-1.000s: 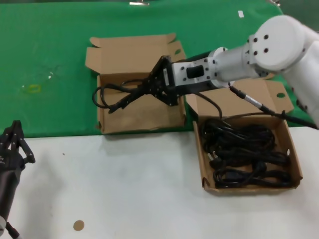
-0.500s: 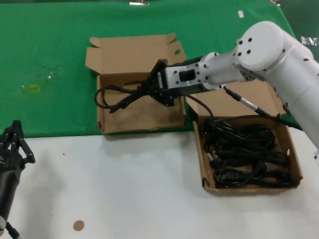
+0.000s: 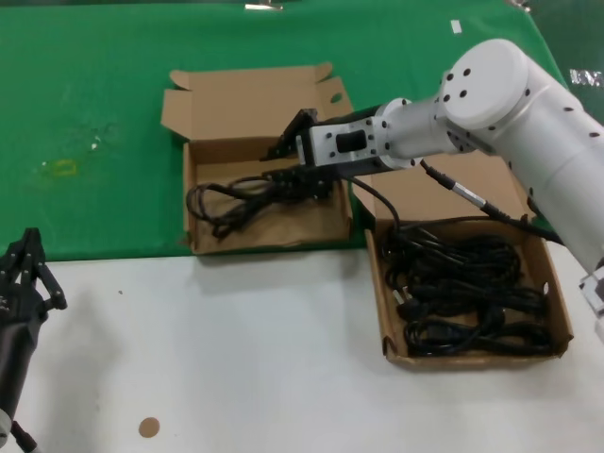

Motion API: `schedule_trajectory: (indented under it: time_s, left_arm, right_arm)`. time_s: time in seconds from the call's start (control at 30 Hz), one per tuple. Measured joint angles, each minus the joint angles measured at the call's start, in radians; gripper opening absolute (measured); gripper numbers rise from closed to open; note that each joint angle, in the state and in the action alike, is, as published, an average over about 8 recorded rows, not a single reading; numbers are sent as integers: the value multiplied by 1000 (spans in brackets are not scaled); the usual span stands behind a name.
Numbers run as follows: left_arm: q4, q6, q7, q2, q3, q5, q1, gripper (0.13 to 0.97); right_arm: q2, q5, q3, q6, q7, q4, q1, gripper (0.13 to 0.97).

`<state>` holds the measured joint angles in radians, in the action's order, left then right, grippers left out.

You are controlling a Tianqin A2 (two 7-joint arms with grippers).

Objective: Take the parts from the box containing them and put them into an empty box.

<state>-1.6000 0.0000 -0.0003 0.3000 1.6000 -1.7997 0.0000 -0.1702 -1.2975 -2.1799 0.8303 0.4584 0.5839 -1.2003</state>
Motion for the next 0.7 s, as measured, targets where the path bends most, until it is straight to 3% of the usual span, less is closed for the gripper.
schedule_trajectory:
  time_s: [0.3,0.43,0.7]
  left_arm:
    - [0,0,0,0,0,0,0,152]
    - [0,0,0,0,0,0,0,152]
    - [0,0,0,0,0,0,0,152]
  right_arm:
    - [-8,8,-3,-3,-21,30,6,278]
    - [-22,12,-4,1,-47,74,16,278]
    - [-51,14,-1,11,-90,152,33,444]
